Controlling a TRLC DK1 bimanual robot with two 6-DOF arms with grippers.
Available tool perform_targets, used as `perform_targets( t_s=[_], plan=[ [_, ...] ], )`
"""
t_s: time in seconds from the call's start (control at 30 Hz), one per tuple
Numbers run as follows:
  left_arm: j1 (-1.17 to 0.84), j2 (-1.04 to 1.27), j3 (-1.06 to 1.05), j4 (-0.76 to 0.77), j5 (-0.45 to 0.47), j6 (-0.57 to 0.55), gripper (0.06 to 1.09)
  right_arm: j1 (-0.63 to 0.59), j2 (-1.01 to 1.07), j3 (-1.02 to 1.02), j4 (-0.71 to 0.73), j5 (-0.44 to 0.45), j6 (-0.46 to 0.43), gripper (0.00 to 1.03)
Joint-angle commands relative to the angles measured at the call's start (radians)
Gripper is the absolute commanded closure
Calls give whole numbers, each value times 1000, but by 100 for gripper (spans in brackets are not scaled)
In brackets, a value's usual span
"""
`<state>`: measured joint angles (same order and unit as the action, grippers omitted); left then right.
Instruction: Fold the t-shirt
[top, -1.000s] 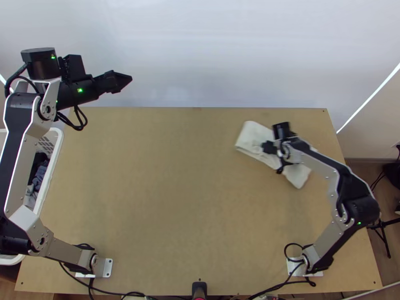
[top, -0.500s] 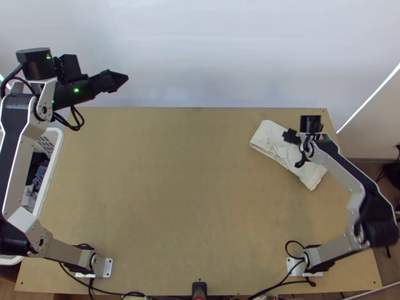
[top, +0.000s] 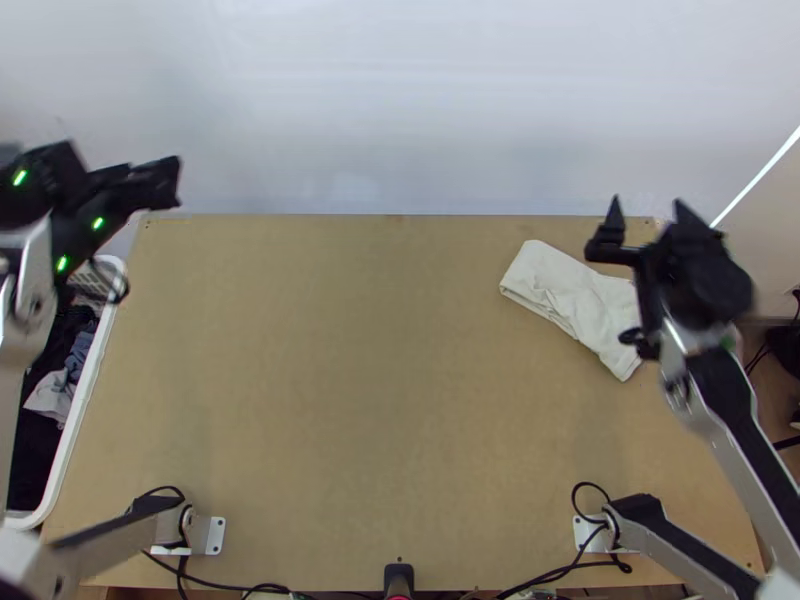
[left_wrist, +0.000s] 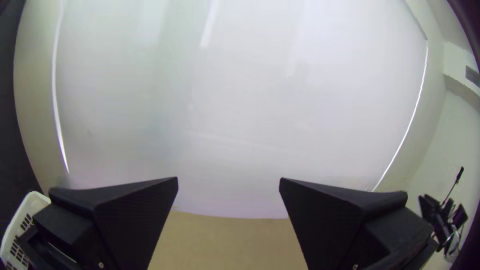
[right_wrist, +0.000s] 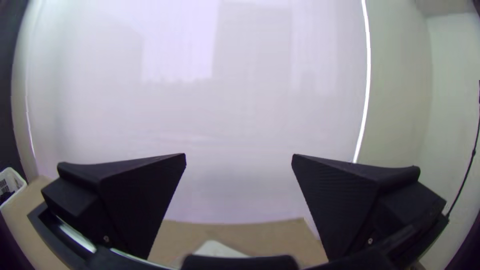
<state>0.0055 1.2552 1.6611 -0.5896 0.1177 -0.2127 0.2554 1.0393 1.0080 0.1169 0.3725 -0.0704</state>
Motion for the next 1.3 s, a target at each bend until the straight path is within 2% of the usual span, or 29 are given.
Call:
perform_targets(
  t_s=[0.0, 0.23, 0.33, 0.47, 0.57, 0.7, 0.87, 0.97, 1.07, 1.17, 1.2, 1.27],
  plan=[
    [-4, -304, -244, 91, -225, 49, 10, 111, -331, -112, 182, -41, -147, 4],
    [1, -651, -518, 232, -296, 124, 10, 134, -571, -200, 185, -84, -180, 4],
    [25, -764, -626, 307, -296, 136, 10, 143, -680, -296, 205, -107, -197, 4],
    [24, -978, -882, 510, -285, 188, 10, 159, -825, -454, 210, -132, -198, 4],
    [24, -1070, -1000, 508, -279, 185, 10, 177, -903, -574, 236, -136, -181, 4],
    [27, -1189, -1176, 622, -277, 228, 10, 196, -1013, -732, 237, -136, -74, 4],
    [16, -1257, -1351, 663, -268, 239, 11, 234, -1042, -907, 253, -141, -40, 4],
    [16, -1257, -1462, 738, -266, 263, 11, 268, -1042, -994, 248, -142, -9, 4],
    [14, -1258, -1557, 743, -262, 266, 11, 285, -1039, -1005, 135, -144, 116, 4],
    [13, -1257, -1615, 721, -224, 268, 10, 285, -1039, -1005, 9, -144, 201, 4],
    [13, -1257, -1637, 718, -217, 266, 10, 285, -1039, -1007, -51, -144, 202, 4],
    [13, -1258, -1664, 682, -193, 269, 10, 274, -1038, -1005, -77, -144, 195, 4]
  ],
)
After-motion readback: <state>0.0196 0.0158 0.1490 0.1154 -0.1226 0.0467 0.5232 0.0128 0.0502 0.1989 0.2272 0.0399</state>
